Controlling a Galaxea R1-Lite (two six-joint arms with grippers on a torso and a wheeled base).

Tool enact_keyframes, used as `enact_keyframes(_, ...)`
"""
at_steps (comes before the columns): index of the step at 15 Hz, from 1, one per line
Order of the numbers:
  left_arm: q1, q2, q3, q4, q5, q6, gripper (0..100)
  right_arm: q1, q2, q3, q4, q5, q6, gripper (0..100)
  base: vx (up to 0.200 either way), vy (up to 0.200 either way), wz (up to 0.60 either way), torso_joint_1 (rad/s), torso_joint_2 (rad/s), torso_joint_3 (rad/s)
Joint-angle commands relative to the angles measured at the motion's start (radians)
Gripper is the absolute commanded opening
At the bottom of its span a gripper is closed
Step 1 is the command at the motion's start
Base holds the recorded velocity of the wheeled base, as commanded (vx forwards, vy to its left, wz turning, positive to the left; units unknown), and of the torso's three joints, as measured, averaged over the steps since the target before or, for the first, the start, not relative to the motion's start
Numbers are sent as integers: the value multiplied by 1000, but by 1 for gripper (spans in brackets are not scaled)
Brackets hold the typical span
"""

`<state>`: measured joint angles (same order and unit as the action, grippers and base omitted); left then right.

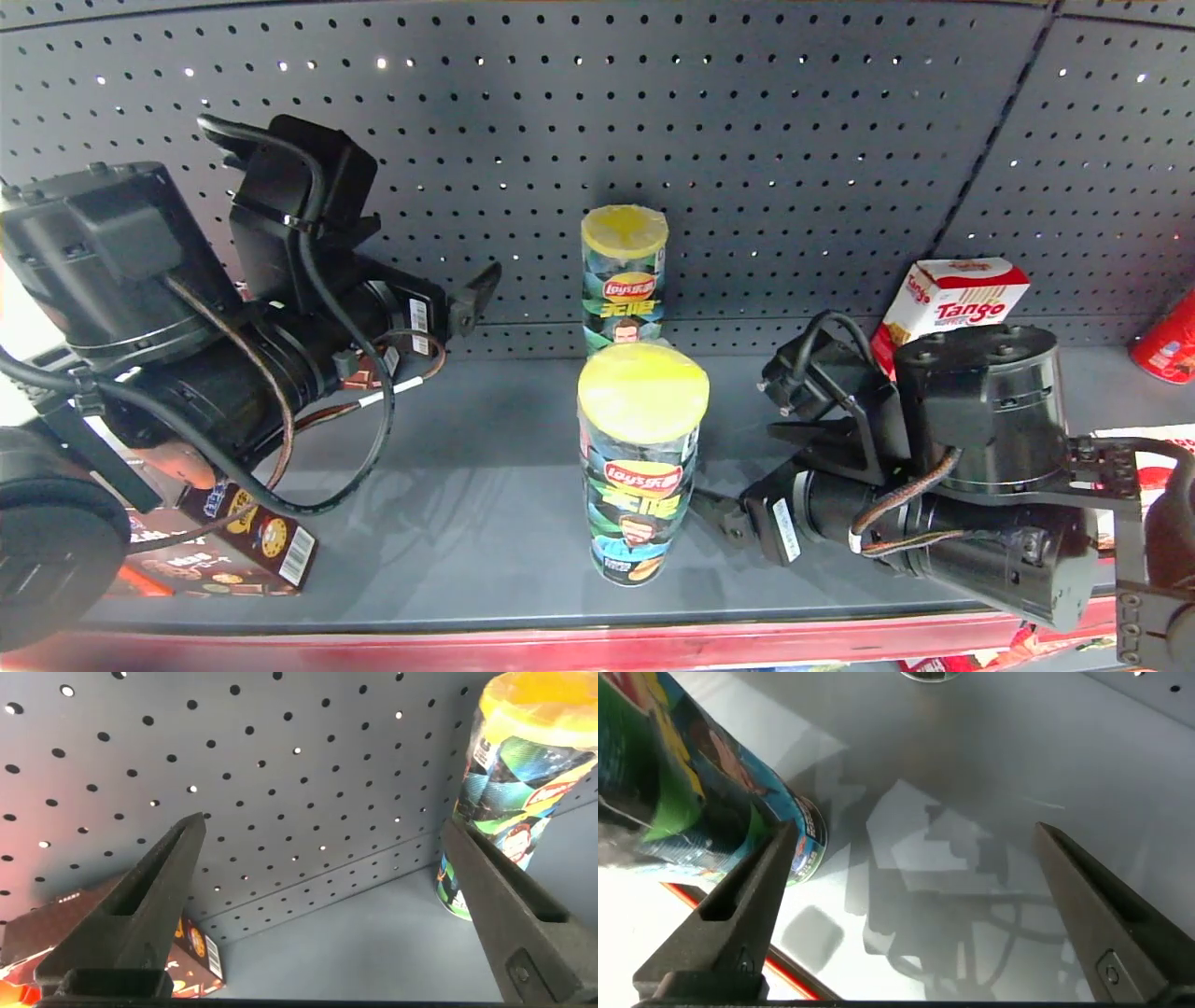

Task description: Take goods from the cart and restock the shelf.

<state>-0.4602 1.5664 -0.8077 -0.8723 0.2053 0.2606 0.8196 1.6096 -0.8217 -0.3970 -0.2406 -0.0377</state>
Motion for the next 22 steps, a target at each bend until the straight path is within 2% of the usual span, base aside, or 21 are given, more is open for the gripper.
enact_keyframes(1,2,0,1,0,0,0,100,-14,-23,9,0,-2,1,100,0,0,0,0,0,0)
enact_keyframes(3,0,-5,2,0,2,0,100,-34,-57,21,0,-2,-1,100,0,0,0,0,0,0)
enact_keyframes(7,-2,-58,13,10,-23,3,100,-174,-226,30,0,-11,-1,100,0,0,0,0,0,0)
enact_keyframes(8,-9,-126,41,19,-46,9,100,-267,-327,61,0,-9,-4,100,0,0,0,0,0,0)
enact_keyframes(10,-15,-213,82,38,-47,11,100,-355,-441,99,0,-6,-8,100,0,0,0,0,0,0)
enact_keyframes(11,-25,-322,127,79,-44,17,100,-435,-556,138,1,-3,-16,100,0,0,0,0,0,0)
enact_keyframes(14,-20,-523,199,156,-37,17,100,-458,-737,216,9,-12,-18,100,0,0,0,0,0,0)
enact_keyframes(16,-20,-675,254,250,-30,15,100,-456,-836,282,18,-16,-25,100,0,0,0,0,0,0)
enact_keyframes(18,-17,-848,288,414,0,15,100,-436,-925,380,26,-3,-85,100,0,0,0,0,0,0)
enact_keyframes(19,-17,-898,295,461,11,15,100,-436,-958,409,29,-2,-96,100,0,0,0,0,0,0)
enact_keyframes(20,-14,-1019,346,533,28,12,100,-435,-1030,480,35,0,-99,100,0,0,0,0,0,0)
enact_keyframes(22,-12,-1143,426,618,40,12,100,-431,-1108,564,37,0,-94,100,0,0,0,0,0,0)
